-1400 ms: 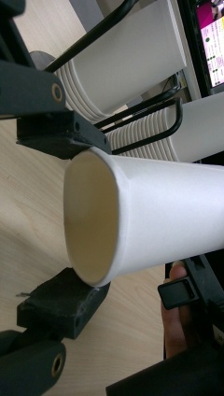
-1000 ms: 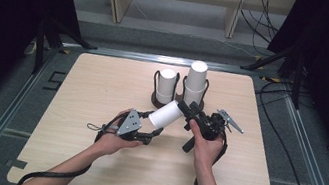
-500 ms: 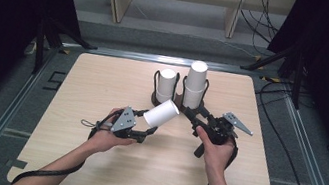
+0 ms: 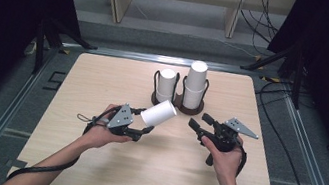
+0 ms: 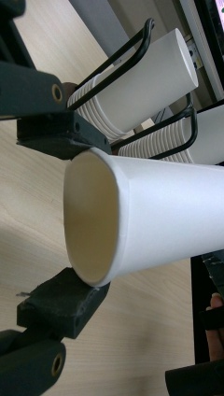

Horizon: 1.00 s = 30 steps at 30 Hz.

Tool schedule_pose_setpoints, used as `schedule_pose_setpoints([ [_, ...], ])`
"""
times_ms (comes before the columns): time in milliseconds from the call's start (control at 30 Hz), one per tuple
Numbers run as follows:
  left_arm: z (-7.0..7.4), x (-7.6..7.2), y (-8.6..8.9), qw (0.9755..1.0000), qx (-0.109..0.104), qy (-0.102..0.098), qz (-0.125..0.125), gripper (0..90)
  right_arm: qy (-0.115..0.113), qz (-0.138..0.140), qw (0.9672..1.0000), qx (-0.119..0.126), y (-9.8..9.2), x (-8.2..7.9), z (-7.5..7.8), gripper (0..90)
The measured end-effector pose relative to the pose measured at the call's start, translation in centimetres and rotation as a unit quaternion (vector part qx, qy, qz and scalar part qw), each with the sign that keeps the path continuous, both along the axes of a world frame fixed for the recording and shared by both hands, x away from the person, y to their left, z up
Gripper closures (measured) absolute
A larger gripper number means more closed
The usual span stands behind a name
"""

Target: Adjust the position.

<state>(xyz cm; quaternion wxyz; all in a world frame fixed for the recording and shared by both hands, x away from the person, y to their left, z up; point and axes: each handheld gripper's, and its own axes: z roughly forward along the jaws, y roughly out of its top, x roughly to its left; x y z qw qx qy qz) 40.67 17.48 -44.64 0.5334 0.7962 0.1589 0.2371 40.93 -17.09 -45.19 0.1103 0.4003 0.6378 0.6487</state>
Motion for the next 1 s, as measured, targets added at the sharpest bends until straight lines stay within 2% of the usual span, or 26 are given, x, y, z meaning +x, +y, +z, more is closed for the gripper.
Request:
schedule_pose_setpoints([
  [67, 0.2, 0.0, 0.1, 1.0, 0.007, 0.002, -0.005, 34.7, -0.005, 0.012, 0.9998, -0.013, -0.1, 0.0, -0.2, 26.8],
  [100, 0.4, 0.1, 0.2, 0.9998, 0.013, 0.005, -0.012, 34.7, 0.0, 0.017, 0.9997, -0.016, 0.0, -0.1, -0.3, 26.8],
  [133, 0.6, 0.1, 0.3, 0.9995, 0.024, 0.002, -0.02, 34.7, -0.004, 0.021, 0.9995, -0.021, 0.0, 0.0, -0.3, 26.8],
  [200, 0.8, 0.1, 0.4, 0.9992, 0.03, 0.002, -0.025, 34.7, -0.016, 0.035, 0.9985, -0.04, 0.0, 0.0, -0.4, 26.8],
  [233, 0.9, 0.2, 0.4, 0.999, 0.035, 0.003, -0.028, 34.7, -0.01, 0.041, 0.9977, -0.054, -0.1, -0.1, -0.4, 26.8],
  [333, 1.2, 0.2, 0.6, 0.9979, 0.051, 0.003, -0.04, 34.8, -0.008, 0.07, 0.9961, -0.052, 0.1, -0.1, -0.6, 26.5],
  [400, 1.3, 0.3, 0.5, 0.9972, 0.058, 0.004, -0.048, 34.7, -0.022, 0.091, 0.992, -0.084, 0.1, 0.0, -0.7, 26.0],
  [433, 1.4, 0.3, 0.6, 0.9965, 0.067, 0.004, -0.05, 34.7, -0.024, 0.096, 0.9913, -0.087, 0.2, 0.0, -0.7, 26.0],
  [467, 1.5, 0.3, 0.5, 0.9963, 0.067, 0.006, -0.054, 34.7, -0.015, 0.101, 0.9904, -0.093, 0.2, -0.2, -0.7, 25.8],
  [533, 1.6, 0.3, 0.5, 0.9957, 0.071, 0.008, -0.06, 34.7, -0.027, 0.113, 0.9886, -0.095, 0.2, 0.0, -0.7, 25.7],
  [633, 1.6, 0.2, 0.4, 0.9946, 0.075, 0.011, -0.071, 34.7, -0.029, 0.12, 0.9874, -0.1, 0.2, 0.0, -0.7, 25.7],
  [667, 1.7, 0.2, 0.4, 0.9941, 0.079, 0.012, -0.073, 34.6, -0.013, 0.123, 0.9872, -0.101, 0.3, -0.2, -0.6, 25.6],
  [700, 1.7, 0.2, 0.4, 0.9934, 0.083, 0.014, -0.078, 34.7, -0.029, 0.122, 0.9863, -0.108, 0.2, 0.0, -0.7, 25.6],
  [733, 1.7, 0.2, 0.4, 0.993, 0.085, 0.014, -0.08, 34.6, -0.023, 0.128, 0.9861, -0.104, 0.3, -0.1, -0.7, 25.7],
  [800, 1.8, 0.3, 0.4, 0.992, 0.092, 0.017, -0.085, 34.6, -0.029, 0.134, 0.9847, -0.107, 0.3, 0.0, -0.7, 25.7],
  [833, 1.9, 0.3, 0.4, 0.9908, 0.098, 0.02, -0.091, 34.6, -0.007, 0.139, 0.9842, -0.109, 0.2, -0.3, -0.7, 25.7],
  [867, 2.0, 0.4, 0.4, 0.9901, 0.101, 0.023, -0.095, 34.6, -0.01, 0.145, 0.9834, -0.109, 0.2, -0.2, -0.8, 25.8],
  [900, 2.0, 0.4, 0.5, 0.9889, 0.11, 0.022, -0.098, 34.6, -0.03, 0.146, 0.9824, -0.112, 0.2, 0.0, -0.9, 25.8],
  [967, 2.1, 0.5, 0.4, 0.9874, 0.117, 0.026, -0.103, 34.6, -0.038, 0.151, 0.9803, -0.121, 0.2, 0.1, -0.9, 25.8],
  [1000, 2.2, 0.6, 0.4, 0.9865, 0.124, 0.027, -0.105, 34.7, -0.033, 0.158, 0.9793, -0.121, 0.2, 0.0, -0.9, 25.8],
])
